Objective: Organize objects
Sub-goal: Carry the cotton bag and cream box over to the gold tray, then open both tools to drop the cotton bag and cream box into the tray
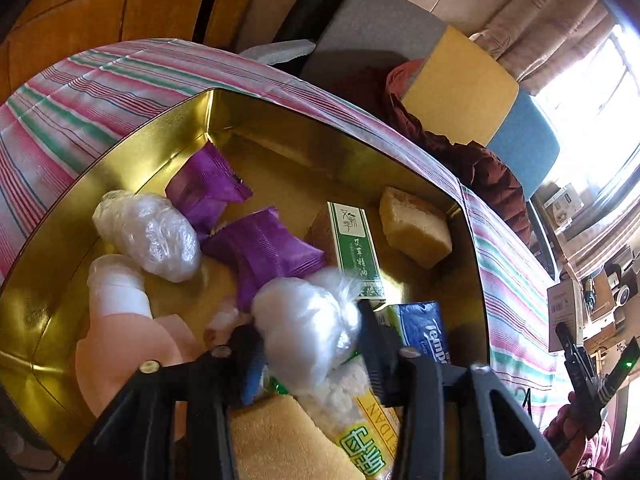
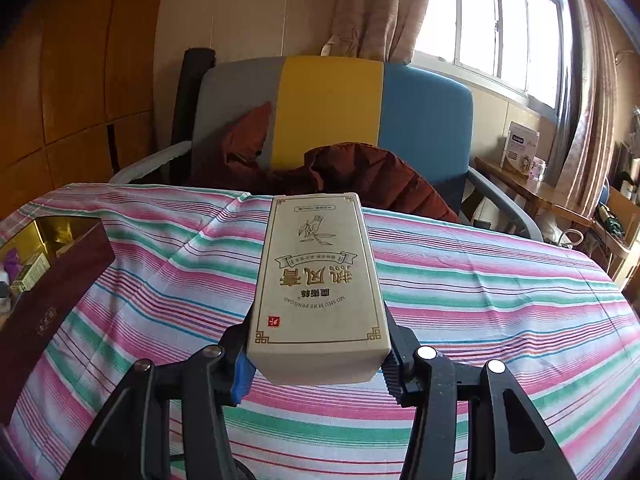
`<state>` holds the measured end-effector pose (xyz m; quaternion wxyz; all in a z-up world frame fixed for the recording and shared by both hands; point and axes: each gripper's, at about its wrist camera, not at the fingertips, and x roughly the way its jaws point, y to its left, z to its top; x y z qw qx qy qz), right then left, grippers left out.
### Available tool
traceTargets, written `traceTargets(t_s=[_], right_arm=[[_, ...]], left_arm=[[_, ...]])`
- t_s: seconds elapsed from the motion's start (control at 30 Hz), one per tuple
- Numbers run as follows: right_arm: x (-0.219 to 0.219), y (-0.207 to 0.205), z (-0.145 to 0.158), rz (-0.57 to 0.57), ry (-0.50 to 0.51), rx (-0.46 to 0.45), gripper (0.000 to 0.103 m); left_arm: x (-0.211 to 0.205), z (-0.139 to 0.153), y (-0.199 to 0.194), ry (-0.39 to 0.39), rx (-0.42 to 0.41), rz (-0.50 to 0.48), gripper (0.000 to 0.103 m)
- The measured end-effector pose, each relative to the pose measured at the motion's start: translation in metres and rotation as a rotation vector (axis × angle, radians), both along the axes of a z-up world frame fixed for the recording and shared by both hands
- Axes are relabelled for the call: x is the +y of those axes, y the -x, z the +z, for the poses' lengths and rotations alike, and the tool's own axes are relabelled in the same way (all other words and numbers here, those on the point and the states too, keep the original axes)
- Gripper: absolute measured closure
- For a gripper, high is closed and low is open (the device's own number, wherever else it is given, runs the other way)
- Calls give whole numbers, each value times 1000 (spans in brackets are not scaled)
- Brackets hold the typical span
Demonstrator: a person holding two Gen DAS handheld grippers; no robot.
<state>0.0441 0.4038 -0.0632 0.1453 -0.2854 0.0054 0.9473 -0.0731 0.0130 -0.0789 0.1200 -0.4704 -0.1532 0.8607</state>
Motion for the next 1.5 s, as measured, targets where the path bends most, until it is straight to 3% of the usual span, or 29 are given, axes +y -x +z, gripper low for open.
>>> traceTargets(t_s=[0.2, 0.3, 0.4, 0.53, 0.7, 0.87, 1.13, 1.5], right_arm=[[-38, 2, 22, 83, 29, 50, 51], [-60, 5, 34, 138, 32, 76, 51], [-79, 9, 42, 189, 54, 90, 51], [-100, 14, 48, 239, 99, 90, 51], [-126, 17, 56, 319, 137, 86, 51], [-158, 33, 62, 410, 138, 51, 51], [-212, 70, 66, 564, 118, -27, 51], [-268, 131, 50, 699, 32, -169, 51]], left_arm=[[-5, 5, -4, -37, 37, -5, 40], [-13, 10, -12, -71, 72, 5, 40], [-18, 12, -18, -37, 86, 31, 42], [-18, 7, -14, -10, 66, 19, 58], [-14, 5, -6, 12, 76, -5, 59], [-7, 0, 5, 31, 72, -46, 59], [-32, 11, -16, -63, 96, -3, 49], [-51, 24, -36, -28, 122, 42, 49]])
